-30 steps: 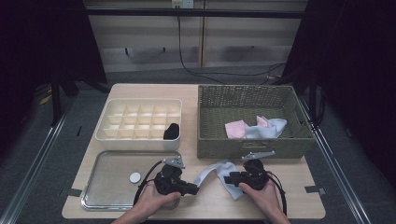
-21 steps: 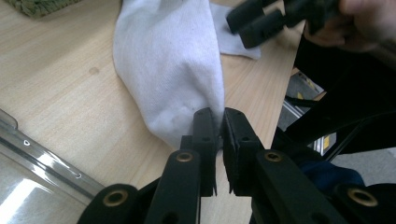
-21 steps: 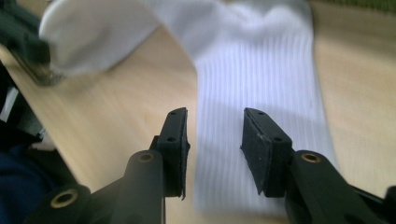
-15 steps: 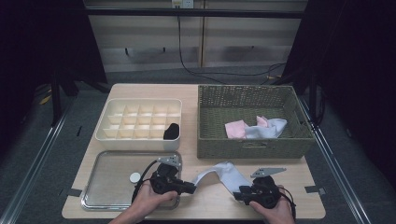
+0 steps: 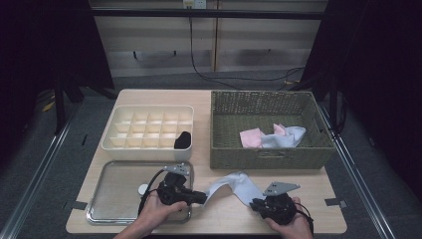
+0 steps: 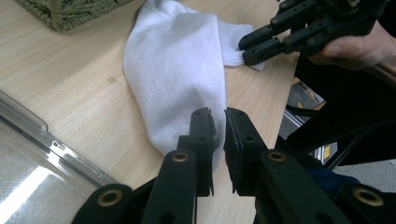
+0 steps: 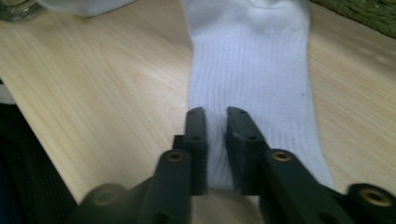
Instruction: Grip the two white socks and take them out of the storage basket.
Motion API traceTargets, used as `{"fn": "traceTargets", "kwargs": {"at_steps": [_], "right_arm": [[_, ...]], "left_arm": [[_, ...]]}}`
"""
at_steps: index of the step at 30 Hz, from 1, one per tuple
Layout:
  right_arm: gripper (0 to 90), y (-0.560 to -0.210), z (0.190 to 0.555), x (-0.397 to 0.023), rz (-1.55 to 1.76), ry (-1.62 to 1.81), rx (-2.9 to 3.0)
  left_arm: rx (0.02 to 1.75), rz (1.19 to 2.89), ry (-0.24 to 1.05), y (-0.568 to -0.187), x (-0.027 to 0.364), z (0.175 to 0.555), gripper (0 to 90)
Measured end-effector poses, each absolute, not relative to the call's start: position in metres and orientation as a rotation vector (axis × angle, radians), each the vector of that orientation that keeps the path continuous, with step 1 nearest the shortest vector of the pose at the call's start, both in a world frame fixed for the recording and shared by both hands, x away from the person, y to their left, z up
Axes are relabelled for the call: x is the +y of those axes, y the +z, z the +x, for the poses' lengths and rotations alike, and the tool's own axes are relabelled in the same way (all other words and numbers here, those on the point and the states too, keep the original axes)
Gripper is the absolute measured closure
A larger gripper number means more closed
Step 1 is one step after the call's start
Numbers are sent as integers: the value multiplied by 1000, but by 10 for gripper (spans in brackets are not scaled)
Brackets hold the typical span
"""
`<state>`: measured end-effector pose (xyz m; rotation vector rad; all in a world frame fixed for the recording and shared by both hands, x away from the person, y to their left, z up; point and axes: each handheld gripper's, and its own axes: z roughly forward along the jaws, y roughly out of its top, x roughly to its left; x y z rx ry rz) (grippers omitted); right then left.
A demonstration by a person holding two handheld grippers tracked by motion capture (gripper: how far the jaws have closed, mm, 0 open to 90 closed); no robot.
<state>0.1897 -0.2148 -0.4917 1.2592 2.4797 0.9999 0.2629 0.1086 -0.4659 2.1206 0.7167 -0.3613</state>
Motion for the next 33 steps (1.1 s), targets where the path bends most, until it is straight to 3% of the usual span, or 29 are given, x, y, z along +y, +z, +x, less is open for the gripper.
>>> {"fn": "traceTargets", "kwargs": {"at_steps": [4,10,15,18,23,25,33], "right_arm": [[843,-492,196,-220,1379,1052,2481],[849,-491,201,-227,1469,1185,2491],[851,-484,200,-234,1475,1303,2470],[852,-480,200,-240,1497,1379,2448],[851,-471,199,-249,1509,1474,2416],[851,-467,199,-252,1508,1509,2405],[849,-451,195,-263,1509,1611,2353]], "left_arm": [[707,2145,-343,-467,107,261,747],[707,2208,-261,-472,101,257,535],[711,2237,-212,-477,101,259,473],[770,2247,-155,-481,102,263,526],[768,2229,-197,-481,106,267,762],[770,2213,-203,-478,108,268,815],[721,2156,-284,-465,112,264,873]]}}
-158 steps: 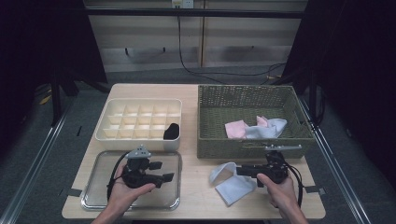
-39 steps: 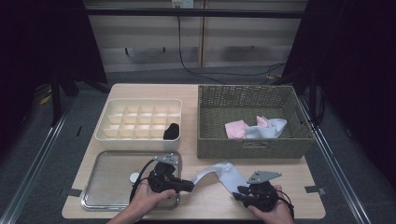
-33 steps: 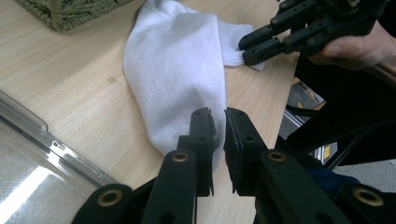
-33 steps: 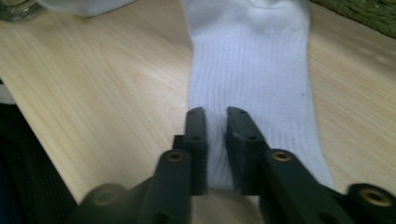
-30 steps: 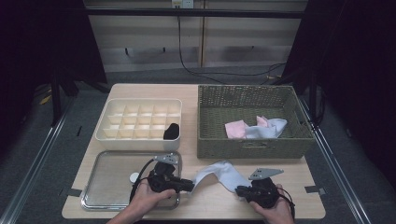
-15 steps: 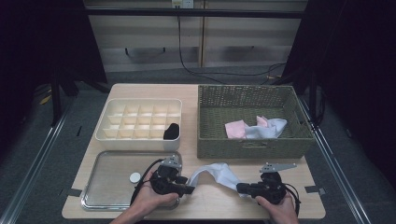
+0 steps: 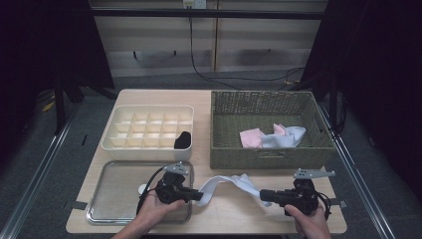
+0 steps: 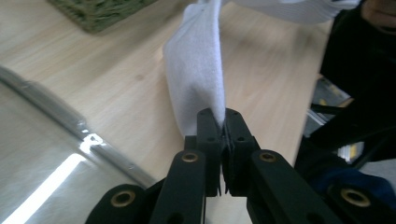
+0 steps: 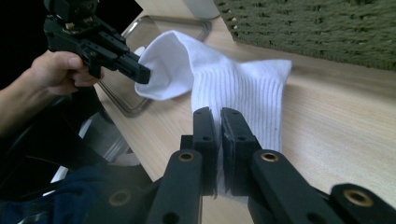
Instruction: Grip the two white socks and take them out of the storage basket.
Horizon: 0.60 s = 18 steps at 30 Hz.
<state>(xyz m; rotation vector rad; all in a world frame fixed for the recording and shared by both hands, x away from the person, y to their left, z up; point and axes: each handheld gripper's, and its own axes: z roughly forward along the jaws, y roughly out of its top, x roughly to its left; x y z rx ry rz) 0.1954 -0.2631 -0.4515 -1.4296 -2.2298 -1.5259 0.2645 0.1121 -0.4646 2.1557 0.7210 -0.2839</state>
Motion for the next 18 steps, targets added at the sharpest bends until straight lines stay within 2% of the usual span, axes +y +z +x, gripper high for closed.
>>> {"fn": "traceTargets", "kwargs": {"at_steps": [9,18], "right_arm": [[849,-442,187,-279,-1475,-1573,-2146],[848,-443,201,-292,-1584,-1582,-2087]], "left_arm": [[616,2149,-415,-454,104,250,878],[513,2134,-514,-446,93,236,877]]}}
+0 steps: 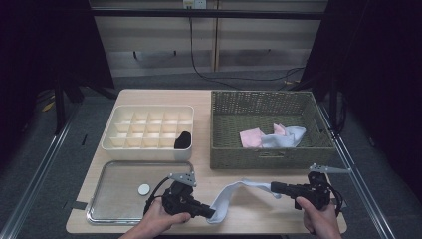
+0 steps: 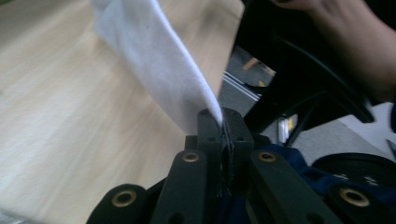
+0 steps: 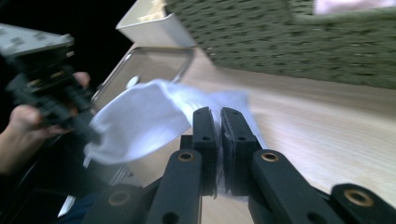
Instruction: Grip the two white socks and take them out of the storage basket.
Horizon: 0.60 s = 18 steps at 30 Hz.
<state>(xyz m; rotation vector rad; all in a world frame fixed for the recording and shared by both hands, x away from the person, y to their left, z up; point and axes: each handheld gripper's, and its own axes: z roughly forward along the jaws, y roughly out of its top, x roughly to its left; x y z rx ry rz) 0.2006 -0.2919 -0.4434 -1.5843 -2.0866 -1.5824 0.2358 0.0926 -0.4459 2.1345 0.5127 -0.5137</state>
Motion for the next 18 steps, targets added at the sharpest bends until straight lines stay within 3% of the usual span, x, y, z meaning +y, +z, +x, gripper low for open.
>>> {"fn": "traceTargets", "kwargs": {"at_steps": [11,18], "right_arm": [[817,-464,232,-289,-1684,-1459,-2159],[710,-471,236,-288,-1728,-1472,-2161]], "left_arm": [[467,2047,-648,-449,91,243,877],[501,2025,-631,-443,93,253,876]]}}
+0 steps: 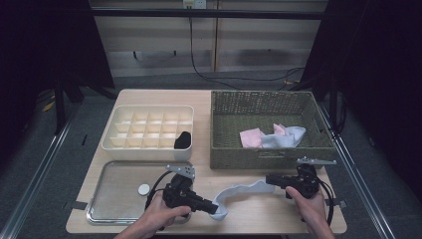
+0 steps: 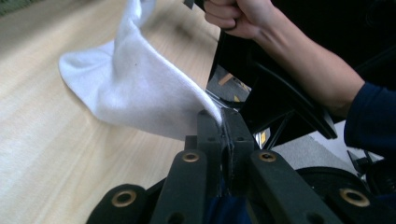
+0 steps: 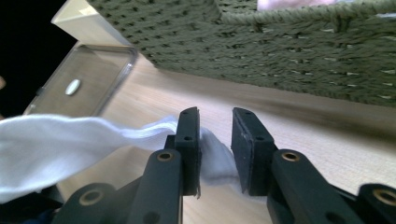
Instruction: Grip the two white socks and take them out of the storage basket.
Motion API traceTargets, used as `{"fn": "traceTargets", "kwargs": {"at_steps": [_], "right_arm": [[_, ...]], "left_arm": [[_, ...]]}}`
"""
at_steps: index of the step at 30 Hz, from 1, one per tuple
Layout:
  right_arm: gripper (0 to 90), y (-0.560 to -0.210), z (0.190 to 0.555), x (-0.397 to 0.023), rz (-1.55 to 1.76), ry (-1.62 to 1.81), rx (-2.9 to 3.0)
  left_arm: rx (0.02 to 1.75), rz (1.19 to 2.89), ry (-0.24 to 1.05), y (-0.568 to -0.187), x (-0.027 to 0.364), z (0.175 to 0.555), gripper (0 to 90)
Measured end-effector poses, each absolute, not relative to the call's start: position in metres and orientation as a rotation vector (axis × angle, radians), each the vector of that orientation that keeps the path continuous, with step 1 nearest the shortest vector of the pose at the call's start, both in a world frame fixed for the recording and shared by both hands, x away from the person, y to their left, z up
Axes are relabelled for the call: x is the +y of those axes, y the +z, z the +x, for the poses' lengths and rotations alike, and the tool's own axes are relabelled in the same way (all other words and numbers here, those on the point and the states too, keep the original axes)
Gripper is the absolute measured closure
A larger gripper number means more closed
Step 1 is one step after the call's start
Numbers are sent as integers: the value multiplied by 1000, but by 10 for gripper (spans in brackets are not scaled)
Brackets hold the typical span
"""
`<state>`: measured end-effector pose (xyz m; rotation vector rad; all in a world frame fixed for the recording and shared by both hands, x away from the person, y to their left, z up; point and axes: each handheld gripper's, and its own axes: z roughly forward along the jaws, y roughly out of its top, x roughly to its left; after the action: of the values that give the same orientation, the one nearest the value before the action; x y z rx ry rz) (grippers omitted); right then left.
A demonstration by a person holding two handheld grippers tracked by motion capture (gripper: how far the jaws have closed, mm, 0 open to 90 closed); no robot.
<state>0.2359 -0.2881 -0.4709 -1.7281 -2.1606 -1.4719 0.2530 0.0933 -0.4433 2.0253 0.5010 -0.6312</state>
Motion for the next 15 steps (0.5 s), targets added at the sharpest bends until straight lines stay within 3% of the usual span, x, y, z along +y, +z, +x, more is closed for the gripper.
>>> {"fn": "traceTargets", "kwargs": {"at_steps": [3,5,15], "right_arm": [[602,-468,231,-292,-1763,-1505,-2155],[603,-466,229,-296,-1756,-1525,-2156],[433,-469,214,-292,-1707,-1483,-2162]], "left_arm": [[515,2016,-616,-440,94,257,876],[518,2006,-614,-437,95,259,875],[564,2017,-588,-437,95,268,872]]}}
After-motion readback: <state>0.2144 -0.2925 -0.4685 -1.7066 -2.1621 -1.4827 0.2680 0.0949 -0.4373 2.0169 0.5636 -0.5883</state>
